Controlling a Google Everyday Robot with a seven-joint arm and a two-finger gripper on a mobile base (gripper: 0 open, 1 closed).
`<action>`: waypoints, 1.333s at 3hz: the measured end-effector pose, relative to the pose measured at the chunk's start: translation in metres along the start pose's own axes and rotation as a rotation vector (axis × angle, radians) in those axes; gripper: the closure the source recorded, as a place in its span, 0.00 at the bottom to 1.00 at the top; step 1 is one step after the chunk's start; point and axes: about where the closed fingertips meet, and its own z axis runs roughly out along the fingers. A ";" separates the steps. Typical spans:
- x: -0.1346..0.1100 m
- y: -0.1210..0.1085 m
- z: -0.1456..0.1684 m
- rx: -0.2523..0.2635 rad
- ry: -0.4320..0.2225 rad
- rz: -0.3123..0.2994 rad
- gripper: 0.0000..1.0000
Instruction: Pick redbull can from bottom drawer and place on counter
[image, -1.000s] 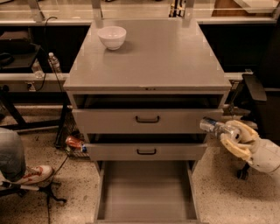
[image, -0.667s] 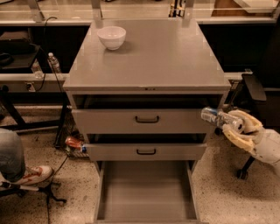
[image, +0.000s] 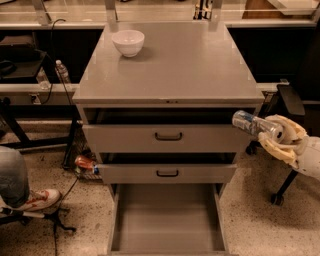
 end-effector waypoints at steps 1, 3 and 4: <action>-0.011 -0.021 0.007 -0.005 -0.037 -0.033 1.00; -0.042 -0.080 0.048 -0.053 -0.081 -0.158 1.00; -0.043 -0.079 0.049 -0.055 -0.082 -0.158 1.00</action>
Offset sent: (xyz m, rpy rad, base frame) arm 0.0652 -0.0159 0.0923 -0.0411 -0.1860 0.0425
